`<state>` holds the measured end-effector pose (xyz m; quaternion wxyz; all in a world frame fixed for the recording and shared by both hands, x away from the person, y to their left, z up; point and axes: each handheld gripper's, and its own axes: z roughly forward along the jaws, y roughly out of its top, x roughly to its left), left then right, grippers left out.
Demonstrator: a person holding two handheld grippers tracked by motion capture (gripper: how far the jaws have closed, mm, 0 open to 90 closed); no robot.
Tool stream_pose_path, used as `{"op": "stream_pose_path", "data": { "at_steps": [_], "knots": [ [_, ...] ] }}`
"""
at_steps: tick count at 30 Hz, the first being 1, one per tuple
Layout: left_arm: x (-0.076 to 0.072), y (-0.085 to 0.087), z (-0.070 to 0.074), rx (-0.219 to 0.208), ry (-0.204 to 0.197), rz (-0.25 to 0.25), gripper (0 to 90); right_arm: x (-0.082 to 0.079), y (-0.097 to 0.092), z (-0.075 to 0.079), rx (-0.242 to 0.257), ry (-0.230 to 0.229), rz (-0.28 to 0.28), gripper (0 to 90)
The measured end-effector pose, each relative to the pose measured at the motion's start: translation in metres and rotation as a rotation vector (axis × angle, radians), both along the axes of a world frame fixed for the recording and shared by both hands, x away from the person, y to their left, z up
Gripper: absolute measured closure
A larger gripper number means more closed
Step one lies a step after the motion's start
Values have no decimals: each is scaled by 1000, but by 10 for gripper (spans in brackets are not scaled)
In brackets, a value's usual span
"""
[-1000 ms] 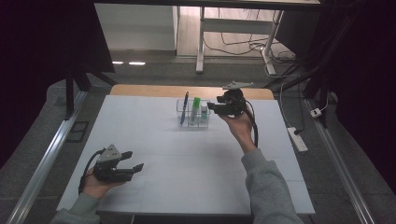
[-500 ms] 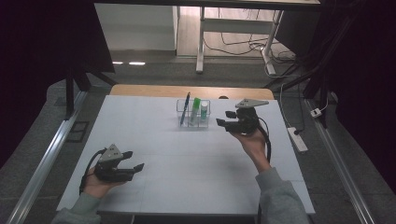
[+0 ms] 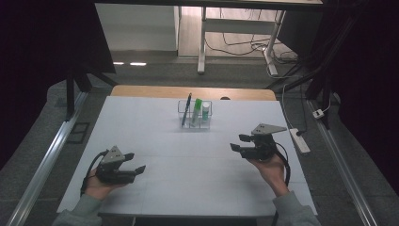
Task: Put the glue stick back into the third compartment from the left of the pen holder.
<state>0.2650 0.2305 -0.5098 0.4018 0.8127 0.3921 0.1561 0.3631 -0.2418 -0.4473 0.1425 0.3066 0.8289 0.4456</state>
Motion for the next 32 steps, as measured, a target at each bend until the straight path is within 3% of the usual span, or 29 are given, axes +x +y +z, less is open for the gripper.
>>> {"op": "stream_pose_path", "data": {
  "at_steps": [13,21,32],
  "knots": [
    [0,-1,-1,13,-1,-5,296,-25,-32,-13,-15,15,-18,426],
    [0,-2,-2,23,-2,-4,295,-28,-39,-25,-36,32,-27,423],
    [1,-2,-2,25,-5,-8,294,-30,-42,-25,-33,38,-23,413]
  ]
}}
